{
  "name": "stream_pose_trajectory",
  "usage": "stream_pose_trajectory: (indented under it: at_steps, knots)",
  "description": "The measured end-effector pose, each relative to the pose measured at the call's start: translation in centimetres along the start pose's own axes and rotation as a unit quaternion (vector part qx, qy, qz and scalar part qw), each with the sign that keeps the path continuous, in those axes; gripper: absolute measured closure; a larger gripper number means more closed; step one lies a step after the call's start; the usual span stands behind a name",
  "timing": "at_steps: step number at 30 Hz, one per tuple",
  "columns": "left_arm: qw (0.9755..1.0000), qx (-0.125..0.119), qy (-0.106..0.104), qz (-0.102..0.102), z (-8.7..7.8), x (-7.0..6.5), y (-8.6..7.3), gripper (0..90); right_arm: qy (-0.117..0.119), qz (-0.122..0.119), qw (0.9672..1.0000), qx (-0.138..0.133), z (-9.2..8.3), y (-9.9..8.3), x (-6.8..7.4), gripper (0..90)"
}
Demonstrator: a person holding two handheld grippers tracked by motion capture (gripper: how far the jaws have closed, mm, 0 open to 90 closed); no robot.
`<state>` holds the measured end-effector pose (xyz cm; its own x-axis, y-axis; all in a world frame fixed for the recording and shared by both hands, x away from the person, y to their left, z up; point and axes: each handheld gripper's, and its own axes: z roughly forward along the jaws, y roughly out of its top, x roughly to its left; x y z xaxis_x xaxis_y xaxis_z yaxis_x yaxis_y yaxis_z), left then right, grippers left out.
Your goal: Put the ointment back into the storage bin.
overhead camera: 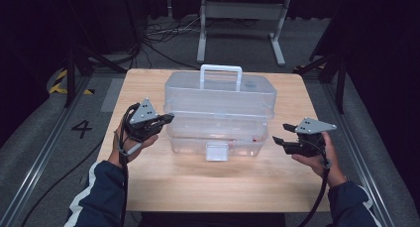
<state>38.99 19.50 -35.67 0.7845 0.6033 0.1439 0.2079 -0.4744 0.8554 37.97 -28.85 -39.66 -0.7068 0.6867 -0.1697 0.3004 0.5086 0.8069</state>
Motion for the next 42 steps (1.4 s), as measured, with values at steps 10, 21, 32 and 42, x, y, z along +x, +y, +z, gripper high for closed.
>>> stream_pose_trajectory:
  at_steps: [10, 21, 32, 42]
  knots:
    - [1.0000, 0.006, -0.001, 0.002, 0.1, -0.3, -0.3, 90.0, 0.005, -0.003, 1.0000, 0.008, 0.2, -0.1, 0.1, 40.2]
    - [0.9999, 0.011, -0.005, 0.002, 0.0, -0.5, -0.7, 90.0, 0.007, -0.006, 0.9999, 0.010, 0.3, -0.1, 0.2, 40.2]
    - [0.9999, 0.011, -0.004, 0.003, -0.4, -0.9, -1.0, 90.0, 0.016, -0.009, 0.9998, 0.009, 0.4, -0.1, 0.5, 40.2]
    - [0.9997, 0.024, -0.003, 0.006, -0.4, -1.4, -1.7, 90.0, 0.021, -0.018, 0.9996, 0.009, 0.3, 0.1, 0.9, 40.2]
